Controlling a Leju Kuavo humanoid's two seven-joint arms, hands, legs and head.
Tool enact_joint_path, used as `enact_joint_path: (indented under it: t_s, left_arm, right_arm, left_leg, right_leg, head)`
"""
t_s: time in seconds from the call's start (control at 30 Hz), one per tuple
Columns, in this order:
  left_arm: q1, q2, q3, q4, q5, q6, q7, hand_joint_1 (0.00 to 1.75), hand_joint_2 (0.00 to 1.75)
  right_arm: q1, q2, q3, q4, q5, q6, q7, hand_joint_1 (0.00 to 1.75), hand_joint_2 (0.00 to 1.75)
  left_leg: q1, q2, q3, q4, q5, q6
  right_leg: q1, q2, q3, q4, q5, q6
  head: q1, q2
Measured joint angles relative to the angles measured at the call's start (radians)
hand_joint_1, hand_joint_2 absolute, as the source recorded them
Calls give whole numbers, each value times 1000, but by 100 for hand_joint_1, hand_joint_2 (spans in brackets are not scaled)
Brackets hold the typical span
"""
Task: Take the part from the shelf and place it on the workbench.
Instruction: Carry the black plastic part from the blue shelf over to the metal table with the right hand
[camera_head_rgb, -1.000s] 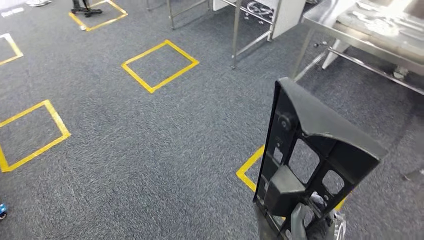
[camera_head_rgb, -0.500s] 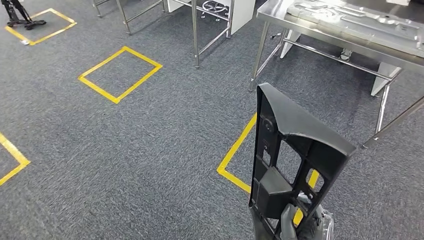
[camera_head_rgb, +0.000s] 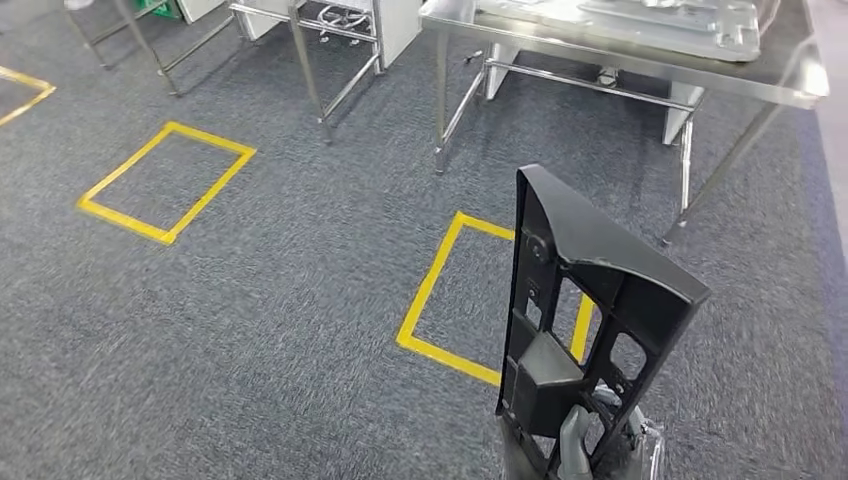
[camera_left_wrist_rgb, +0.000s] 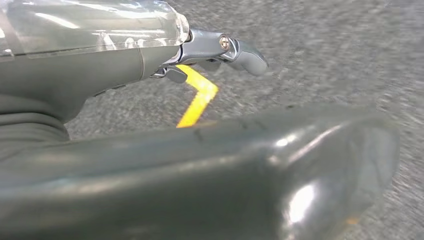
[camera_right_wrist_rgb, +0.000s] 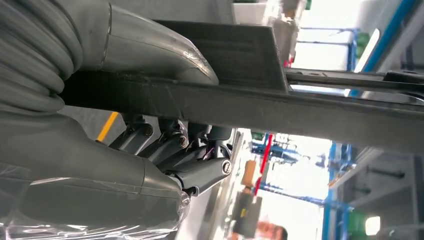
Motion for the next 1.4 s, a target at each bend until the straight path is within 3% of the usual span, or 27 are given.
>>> enact_joint_path:
  t_s: [0.07, 0.1, 0.13, 0.17, 0.2, 0.27, 0.33, 0.4, 0.43, 0.47, 0.53, 0.6, 0.63, 0.67, 0.77, 0.83, 0.9, 0.97, 1.0, 1.07, 1.1, 1.13, 1.17, 1.2, 1.27, 1.33, 1.4]
  left_arm:
    - [3, 7, 1, 5, 2, 2, -2, 0, 0]
    - [6, 10, 2, 8, 2, 3, -2, 0, 0]
    - [7, 12, 3, 10, 2, 3, -2, 0, 0]
    - [8, 14, 4, 13, 2, 3, -2, 0, 0]
    - [7, 17, 4, 15, 1, 3, -2, 0, 0]
    - [7, 22, 5, 19, 1, 3, -2, 0, 0]
    - [8, 25, 6, 22, 0, 3, -1, 0, 0]
    - [6, 27, 7, 25, -1, 3, 0, 0, 0]
    - [5, 27, 7, 27, -2, 3, -1, 0, 0]
    - [5, 28, 7, 29, -3, 3, -1, 0, 0]
    - [7, 29, 7, 31, -4, 3, -2, 0, 0]
    - [10, 31, 8, 33, -4, 3, -2, 0, 0]
    - [11, 32, 8, 34, -3, 2, -2, 0, 0]
    - [10, 32, 8, 36, 0, 0, -2, 0, 0]
    - [7, 32, 11, 40, 15, -11, -6, 0, 0]
    - [5, 33, 16, 42, 19, -16, -10, 0, 0]
    - [0, 34, 20, 43, 20, -18, -12, 0, 0]
    - [-4, 35, 22, 45, 20, -18, -14, 0, 0]
    - [-4, 35, 23, 45, 20, -19, -14, 0, 0]
    - [-1, 36, 24, 46, 21, -18, -14, 0, 0]
    - [1, 37, 25, 46, 22, -18, -14, 0, 0]
    - [3, 37, 25, 46, 23, -19, -14, 0, 0]
    - [4, 38, 25, 47, 24, -20, -15, 0, 0]
    - [5, 38, 26, 47, 26, -23, -15, 0, 0]
    - [4, 41, 28, 47, 31, -28, -18, 0, 0]
    - [0, 43, 31, 47, 34, -30, -20, 0, 0]
    - [-3, 45, 32, 47, 36, -31, -19, 0, 0]
  right_arm:
    - [-2, -8, 11, 2, -5, -4, 3, 175, 175]
    - [-3, -12, 14, 3, -7, -5, 4, 175, 175]
    - [-2, -16, 18, 5, -9, -7, 5, 175, 175]
    - [-2, -20, 22, 6, -12, -9, 6, 175, 175]
    - [-2, -24, 26, 6, -16, -13, 7, 175, 175]
    - [-3, -30, 32, 7, -22, -19, 9, 175, 175]
    - [-3, -36, 37, 7, -25, -22, 11, 175, 175]
    - [-1, -41, 41, 8, -28, -24, 14, 175, 175]
    - [0, -44, 43, 8, -29, -26, 15, 175, 175]
    - [-1, -47, 46, 8, -30, -27, 15, 175, 175]
    - [-3, -54, 50, 9, -32, -30, 16, 175, 175]
    - [-5, -60, 52, 11, -33, -32, 16, 175, 175]
    - [-4, -62, 53, 12, -34, -33, 16, 175, 175]
    - [-4, -64, 53, 13, -35, -36, 17, 175, 175]
    - [-5, -70, 56, 14, -38, -44, 20, 175, 175]
    - [-6, -73, 60, 14, -40, -47, 22, 175, 175]
    - [-6, -76, 63, 14, -41, -50, 24, 175, 175]
    - [-4, -78, 66, 14, -42, -53, 24, 175, 175]
    - [-5, -78, 68, 14, -43, -54, 24, 175, 175]
    - [-7, -80, 72, 14, -43, -54, 24, 175, 175]
    - [-7, -80, 74, 14, -43, -54, 25, 175, 175]
    - [-7, -81, 74, 14, -43, -55, 25, 175, 175]
    - [-7, -82, 75, 14, -41, -58, 25, 175, 175]
    - [-7, -82, 76, 14, -35, -67, 27, 175, 175]
    - [-5, -83, 77, 14, -14, -94, 35, 175, 175]
    - [-3, -83, 78, 14, 8, -123, 44, 175, 175]
    - [-4, -83, 79, 14, 17, -146, 54, 175, 175]
  left_leg:
    - [1, -43, -68, 138, -65, -3]
    - [1, -49, -97, 193, -79, -4]
    - [1, -51, -113, 214, -73, -4]
    - [1, -53, -110, 194, -45, -3]
    - [2, -60, -90, 136, -4, -2]
    - [6, -113, -39, 2, 61, 5]
    - [6, -151, -18, -56, 74, 13]
    - [4, -132, -15, -62, 76, 24]
    - [4, -119, -12, -67, 80, 31]
    - [6, -105, -9, -73, 84, 38]
    - [7, -74, -5, -81, 86, 48]
    - [5, -41, -4, -81, 83, 49]
    - [5, -25, -3, -81, 81, 49]
    - [5, -10, -1, -80, 78, 47]
    - [3, 25, 14, -80, 67, 35]
    - [0, 43, 22, -81, 59, 24]
    - [-1, 61, 33, -86, 56, 12]
    - [2, 43, 35, -70, 38, 2]
    - [4, 17, 21, -34, 14, -2]
    - [6, -36, -42, 95, -53, -5]
    - [6, -46, -76, 161, -77, -6]
    - [6, -50, -100, 201, -81, -6]
    - [6, -51, -107, 200, -63, -4]
    - [6, -53, -96, 161, -26, 0]
    - [5, -65, -47, 27, 52, 10]
    - [1, -79, -19, -53, 76, 20]
    - [-3, -81, -16, -66, 72, 27]
  right_leg:
    - [1, 28, -2, 0, 1, -6]
    - [2, 43, -2, 1, 1, -7]
    - [2, 59, -2, 3, 0, -7]
    - [2, 76, -1, 6, 0, -6]
    - [2, 92, 0, 9, -2, -4]
    - [2, 120, -4, 18, -6, 3]
    - [0, 143, -13, 24, -7, 15]
    - [-4, 163, -19, 22, -3, 30]
    - [-3, 150, -22, 28, -6, 36]
    - [-2, 123, -31, 46, -19, 41]
    - [-1, 52, -78, 141, -74, 51]
    - [-4, 26, -141, 262, -123, 59]
    - [-6, 23, -155, 288, -124, 61]
    - [-7, 19, -147, 273, -105, 62]
    - [-4, -31, -41, 81, -18, 54]
    - [5, -50, -7, 17, -6, 41]
    - [9, -29, -8, 13, -7, 28]
    - [5, -7, -4, 4, -1, 14]
    - [1, 4, -1, 0, 2, 8]
    - [1, 28, -1, -2, 3, -1]
    - [2, 42, -1, -1, 3, -3]
    - [4, 57, -1, 0, 3, -4]
    - [5, 71, -1, 2, 2, -4]
    - [6, 83, 1, 4, 0, -5]
    - [8, 100, 4, 10, -7, -3]
    - [9, 110, 3, 15, -14, 7]
    - [7, 115, -1, 15, -16, 21]
  head:
    - [-3, 0]
    - [-3, 0]
    - [-3, 0]
    - [-3, 0]
    - [-3, 0]
    - [-2, 0]
    - [-2, 0]
    - [-2, 0]
    - [-2, 0]
    - [1, 0]
    - [5, 0]
    - [6, 0]
    - [7, 0]
    - [7, 0]
    - [7, 0]
    - [6, 0]
    - [6, 0]
    - [4, 0]
    - [2, 0]
    - [-3, 0]
    - [-3, 0]
    - [-3, 0]
    - [-3, 0]
    - [-3, 0]
    - [-3, 0]
    - [-2, 0]
    - [-2, 0]
